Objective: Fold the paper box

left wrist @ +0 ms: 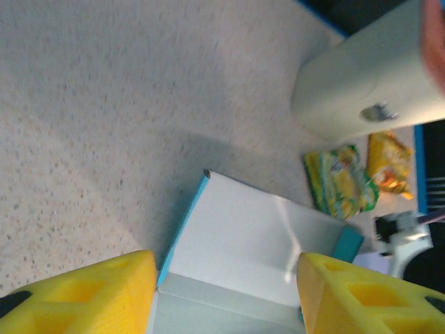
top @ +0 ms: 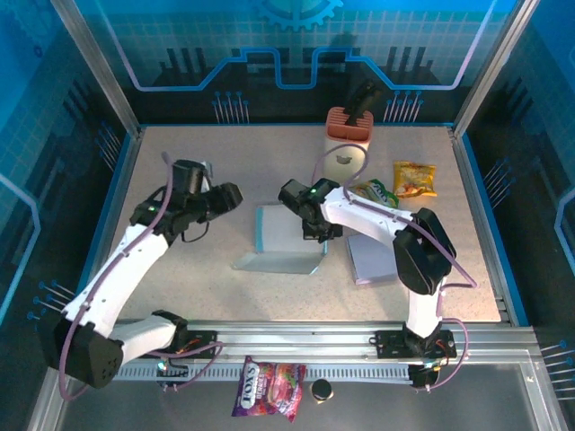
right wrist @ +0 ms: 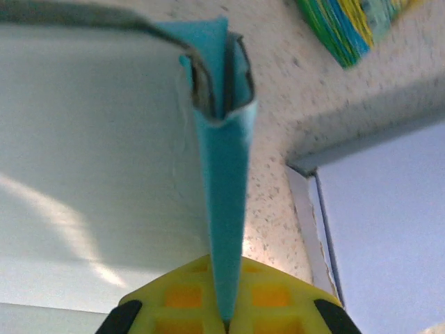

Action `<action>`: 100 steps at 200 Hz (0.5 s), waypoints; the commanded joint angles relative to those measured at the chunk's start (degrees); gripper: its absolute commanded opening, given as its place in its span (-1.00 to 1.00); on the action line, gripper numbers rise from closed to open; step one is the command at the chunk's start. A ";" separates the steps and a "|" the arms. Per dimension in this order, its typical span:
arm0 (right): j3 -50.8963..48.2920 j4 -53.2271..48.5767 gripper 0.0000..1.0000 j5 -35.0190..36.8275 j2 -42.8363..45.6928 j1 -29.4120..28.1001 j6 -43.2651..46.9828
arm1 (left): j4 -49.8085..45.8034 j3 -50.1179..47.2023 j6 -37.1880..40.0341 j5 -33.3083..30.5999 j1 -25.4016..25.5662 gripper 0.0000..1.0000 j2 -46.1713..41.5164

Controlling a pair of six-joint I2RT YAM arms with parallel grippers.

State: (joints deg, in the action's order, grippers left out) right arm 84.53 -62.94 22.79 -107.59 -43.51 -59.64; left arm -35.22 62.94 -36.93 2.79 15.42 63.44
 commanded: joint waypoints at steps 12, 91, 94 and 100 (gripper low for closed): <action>-0.32 -8.72 -1.00 -8.51 -3.43 4.05 -16.45 | -8.19 0.65 1.99 0.02 -1.01 0.09 -2.39; -2.43 -6.32 -1.00 -26.82 -6.82 4.08 -40.00 | -6.34 -19.44 -8.90 12.54 0.44 -0.24 -12.23; -2.13 -6.38 -1.00 -27.18 -7.04 3.91 -40.36 | -5.29 -20.37 -9.54 13.15 0.75 -0.26 -12.42; -1.58 -6.47 -1.00 -27.76 -7.48 3.53 -41.35 | -3.67 -22.23 -11.29 13.90 1.41 -0.27 -12.59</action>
State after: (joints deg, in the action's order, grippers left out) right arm 80.62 -67.55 1.08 -112.60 -38.52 -91.42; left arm -42.09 47.00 -41.30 9.85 15.09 52.40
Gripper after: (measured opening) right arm 0.063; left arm 0.378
